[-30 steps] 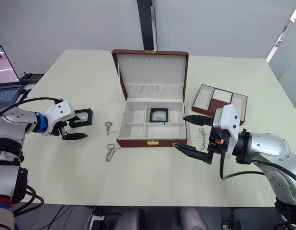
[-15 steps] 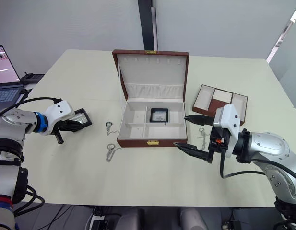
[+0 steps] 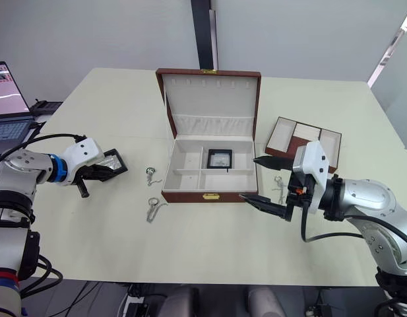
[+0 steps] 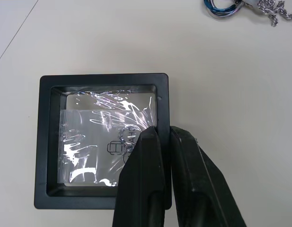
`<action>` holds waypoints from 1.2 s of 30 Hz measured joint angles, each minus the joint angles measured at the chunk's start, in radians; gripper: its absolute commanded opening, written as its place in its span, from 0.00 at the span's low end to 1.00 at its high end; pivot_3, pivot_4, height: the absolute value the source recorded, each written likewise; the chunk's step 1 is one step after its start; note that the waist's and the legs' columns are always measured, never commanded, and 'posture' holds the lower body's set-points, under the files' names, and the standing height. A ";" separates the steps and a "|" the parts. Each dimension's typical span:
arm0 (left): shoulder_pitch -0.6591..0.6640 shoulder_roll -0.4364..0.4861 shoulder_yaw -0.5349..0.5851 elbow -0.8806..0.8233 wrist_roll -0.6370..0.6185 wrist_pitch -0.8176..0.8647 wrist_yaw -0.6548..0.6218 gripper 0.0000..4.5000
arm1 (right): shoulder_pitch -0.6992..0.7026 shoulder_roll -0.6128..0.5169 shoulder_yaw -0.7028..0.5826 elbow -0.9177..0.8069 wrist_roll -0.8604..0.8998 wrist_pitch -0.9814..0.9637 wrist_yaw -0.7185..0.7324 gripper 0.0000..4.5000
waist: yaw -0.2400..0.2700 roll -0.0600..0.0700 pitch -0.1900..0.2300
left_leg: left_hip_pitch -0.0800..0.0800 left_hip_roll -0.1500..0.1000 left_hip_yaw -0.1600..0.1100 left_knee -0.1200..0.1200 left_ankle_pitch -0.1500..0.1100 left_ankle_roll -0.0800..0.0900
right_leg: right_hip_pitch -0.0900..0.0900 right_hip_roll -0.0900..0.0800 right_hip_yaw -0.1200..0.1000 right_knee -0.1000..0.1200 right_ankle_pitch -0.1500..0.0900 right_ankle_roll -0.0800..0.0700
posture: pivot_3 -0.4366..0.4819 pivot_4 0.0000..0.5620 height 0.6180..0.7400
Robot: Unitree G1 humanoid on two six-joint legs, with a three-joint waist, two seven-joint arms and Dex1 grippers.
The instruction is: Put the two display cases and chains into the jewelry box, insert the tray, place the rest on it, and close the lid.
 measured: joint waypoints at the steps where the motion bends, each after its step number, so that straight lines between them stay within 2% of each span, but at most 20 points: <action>1: 0.008 0.005 0.000 -0.020 -0.003 0.000 -0.020 0.01 | -0.003 -0.001 -0.002 0.000 0.001 0.000 0.001 1.00 | 0.000 0.000 0.000 | 0.000 0.000 0.000 0.000 0.000 0.000 | 0.000 0.000 0.000 0.000 0.000 0.000 | 0.48 0.27 1.00; 6: 0.048 0.039 0.023 -0.159 -0.051 0.055 -0.124 0.01 | 0.001 -0.013 -0.011 0.000 0.004 0.004 0.009 1.00 | 0.002 0.000 0.000 | 0.000 0.000 -0.001 0.000 0.000 0.000 | 0.000 0.000 -0.001 0.001 -0.001 -0.002 | 0.48 0.27 1.00; 13: 0.086 0.065 0.058 -0.587 -0.194 0.312 -0.261 0.01 | 0.014 -0.026 -0.048 0.002 0.010 0.013 0.010 1.00 | 0.010 0.000 0.000 | 0.000 0.000 -0.001 0.000 0.000 0.000 | 0.000 0.000 -0.001 0.001 -0.001 -0.002 | 0.48 0.27 1.00; 18: 0.073 0.051 0.047 -0.803 -0.277 0.491 -0.334 0.01 | 0.052 -0.026 -0.066 0.001 0.009 0.026 -0.006 1.00 | 0.011 0.000 0.000 | 0.000 0.000 -0.002 0.000 0.000 0.000 | 0.000 0.000 -0.002 0.001 -0.002 -0.003 | 0.48 0.27 1.00; 24: -0.023 -0.024 -0.014 -0.875 -0.317 0.608 -0.389 0.01 | 0.128 -0.026 -0.106 -0.012 0.005 0.026 -0.038 1.00 | 0.011 0.000 0.000 | 0.000 0.000 -0.002 0.000 0.000 0.000 | 0.000 0.000 -0.001 0.001 -0.002 -0.003 | 0.48 0.27 1.00; 36: -0.081 -0.252 -0.174 -0.817 -0.277 0.623 -0.364 0.01 | 0.279 -0.037 -0.234 -0.118 0.012 0.048 -0.111 1.00 | 0.011 0.000 0.000 | 0.000 -0.002 -0.004 0.000 0.000 0.000 | 0.001 0.000 0.000 0.001 -0.002 -0.003 | 0.48 0.27 1.00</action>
